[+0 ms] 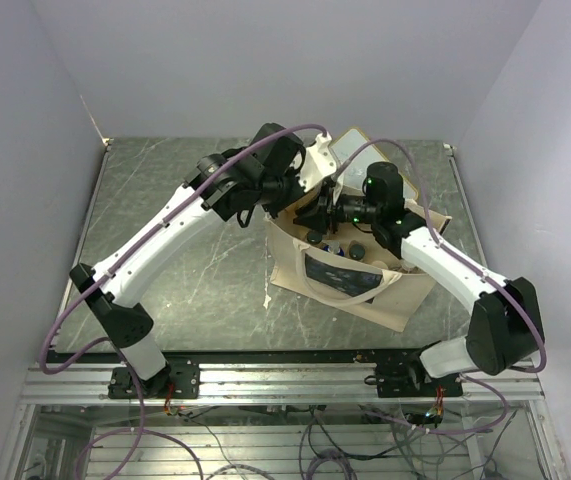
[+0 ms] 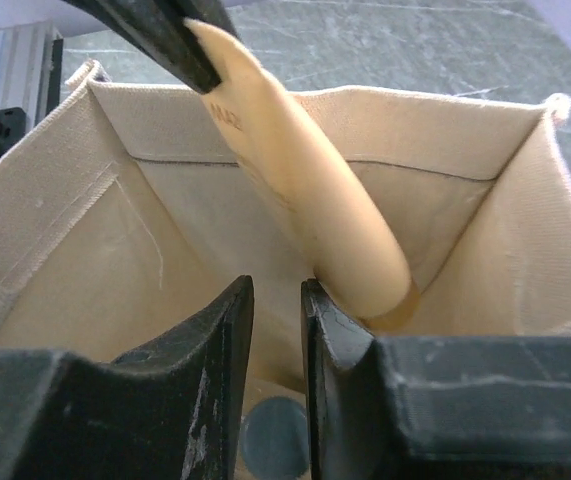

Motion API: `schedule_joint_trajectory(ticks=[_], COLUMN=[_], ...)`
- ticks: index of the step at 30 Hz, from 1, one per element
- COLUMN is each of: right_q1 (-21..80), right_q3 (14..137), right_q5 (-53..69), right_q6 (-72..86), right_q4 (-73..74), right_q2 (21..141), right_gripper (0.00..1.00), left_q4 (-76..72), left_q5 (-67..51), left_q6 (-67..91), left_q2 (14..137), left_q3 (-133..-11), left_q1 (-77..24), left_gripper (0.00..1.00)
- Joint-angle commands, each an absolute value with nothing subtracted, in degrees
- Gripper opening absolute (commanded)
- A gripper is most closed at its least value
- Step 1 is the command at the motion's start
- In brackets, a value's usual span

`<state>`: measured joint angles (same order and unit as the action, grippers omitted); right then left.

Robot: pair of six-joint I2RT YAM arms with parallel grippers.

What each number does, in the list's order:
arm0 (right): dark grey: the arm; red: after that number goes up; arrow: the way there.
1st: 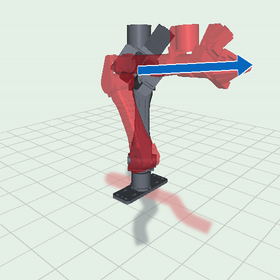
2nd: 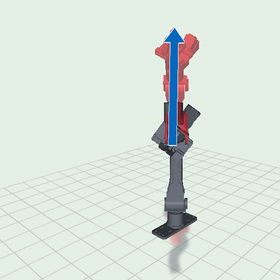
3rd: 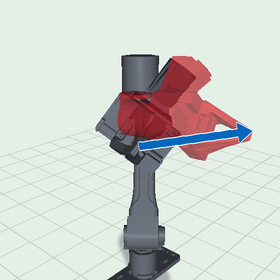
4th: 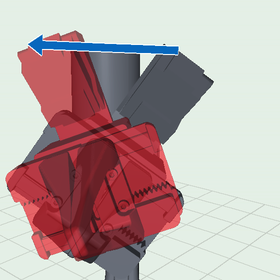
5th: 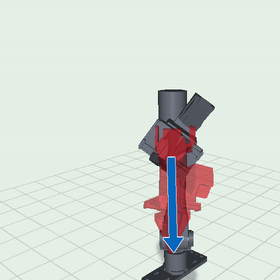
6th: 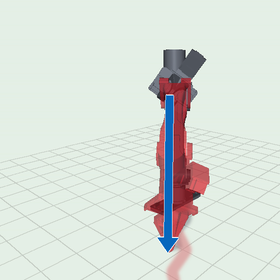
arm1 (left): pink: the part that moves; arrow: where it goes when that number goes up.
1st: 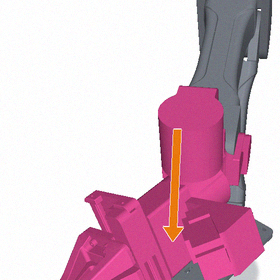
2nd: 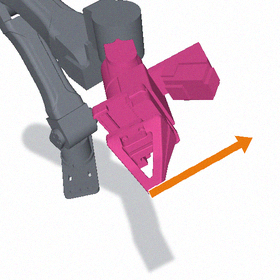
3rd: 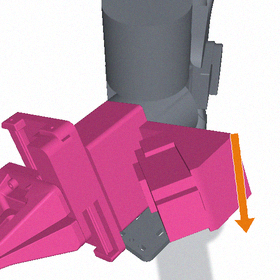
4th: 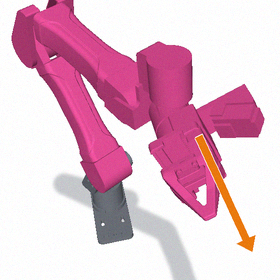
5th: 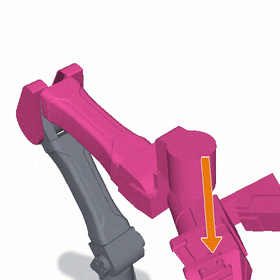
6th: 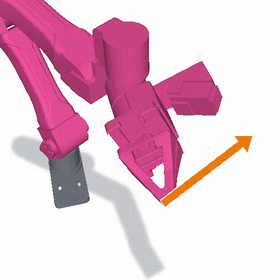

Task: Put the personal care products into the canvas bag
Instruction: Place the care product in the canvas bag.

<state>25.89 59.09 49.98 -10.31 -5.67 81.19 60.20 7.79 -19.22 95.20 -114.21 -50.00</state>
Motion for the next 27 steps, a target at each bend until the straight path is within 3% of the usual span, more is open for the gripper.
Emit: schedule_joint_trajectory(ticks=[1,14,27], right_q1=[27.48,26.65,21.27], right_q3=[56.11,53.00,58.89], right_q5=[50.33,50.46,50.89], right_q6=[-7.03,-14.89,-22.92], right_q4=[-12.36,-4.50,12.43], right_q2=[81.69,74.00,66.36], right_gripper=[0.25,0.26,0.28], left_q4=[59.91,67.07,74.61], left_q5=[1.74,1.95,5.80], left_q6=[-17.86,-21.04,-28.35], left_q2=[96.78,103.92,105.40], left_q3=[-116.50,-123.41,-127.01], left_q1=[-48.31,-48.13,-49.31], left_gripper=[0.07,0.07,0.07])
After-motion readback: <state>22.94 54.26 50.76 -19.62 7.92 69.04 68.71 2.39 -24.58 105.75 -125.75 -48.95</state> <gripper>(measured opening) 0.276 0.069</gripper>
